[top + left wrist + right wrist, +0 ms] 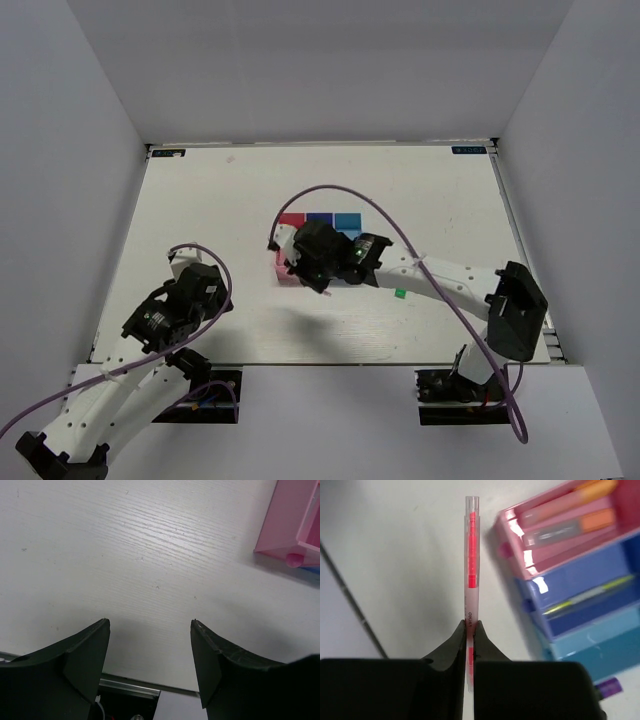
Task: Sort the stationery into containers
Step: Pick up the pen from the center of the board, then place the pen in the storage box.
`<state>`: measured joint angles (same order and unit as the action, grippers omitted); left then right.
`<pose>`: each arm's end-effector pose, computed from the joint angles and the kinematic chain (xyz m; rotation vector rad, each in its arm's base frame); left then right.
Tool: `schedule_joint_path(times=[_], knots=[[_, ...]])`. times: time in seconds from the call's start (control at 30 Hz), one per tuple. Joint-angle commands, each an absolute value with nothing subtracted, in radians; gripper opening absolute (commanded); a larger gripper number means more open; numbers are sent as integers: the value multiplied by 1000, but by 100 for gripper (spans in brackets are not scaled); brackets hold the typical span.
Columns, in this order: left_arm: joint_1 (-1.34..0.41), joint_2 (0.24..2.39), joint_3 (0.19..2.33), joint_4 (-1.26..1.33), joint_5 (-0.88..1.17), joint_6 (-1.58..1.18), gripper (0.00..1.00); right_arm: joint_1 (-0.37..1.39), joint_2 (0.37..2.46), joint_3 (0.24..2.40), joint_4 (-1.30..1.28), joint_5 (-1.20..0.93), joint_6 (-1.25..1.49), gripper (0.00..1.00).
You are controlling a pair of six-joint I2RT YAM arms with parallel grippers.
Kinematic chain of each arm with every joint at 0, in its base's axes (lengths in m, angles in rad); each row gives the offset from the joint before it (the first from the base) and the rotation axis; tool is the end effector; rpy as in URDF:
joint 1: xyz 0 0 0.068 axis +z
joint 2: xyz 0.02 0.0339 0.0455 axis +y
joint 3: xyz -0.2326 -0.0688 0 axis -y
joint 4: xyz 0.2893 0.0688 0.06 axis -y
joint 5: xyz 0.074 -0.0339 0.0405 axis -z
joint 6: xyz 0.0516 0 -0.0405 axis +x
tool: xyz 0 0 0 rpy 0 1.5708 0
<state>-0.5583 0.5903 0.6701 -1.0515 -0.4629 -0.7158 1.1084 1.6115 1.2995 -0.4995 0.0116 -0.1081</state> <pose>0.1633 -0.0748 0.2266 -0.3623 2.3748 0.0138 0.1833 0.3664 0.2231 -1.3850 1.9989 0.4529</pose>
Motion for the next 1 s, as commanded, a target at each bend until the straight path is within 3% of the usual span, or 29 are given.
schedule_joint_path(times=[0.0, 0.1, 0.23, 0.53, 0.8, 0.93, 0.97], knots=[[-552, 594, 675, -1029, -456, -727, 76, 1069, 1582, 1348, -470, 136, -74, 0], [-549, 598, 676, -1029, -454, -726, 76, 1019, 1591, 1365, -413, 319, -6, 0], [-552, 604, 672, -1026, -449, -726, 76, 947, 1637, 1423, -399, 374, 110, 0], [-554, 600, 663, -1032, -448, -729, 76, 853, 1839, 1606, -512, 290, 356, 0], [-551, 597, 663, -1037, -449, -723, 76, 822, 1917, 1629, -517, 229, 408, 0], [-552, 601, 660, -1028, -446, -721, 76, 815, 1916, 1611, -514, 232, 396, 16], [-552, 603, 663, -1023, -446, -721, 76, 815, 1911, 1603, -511, 223, 393, 25]])
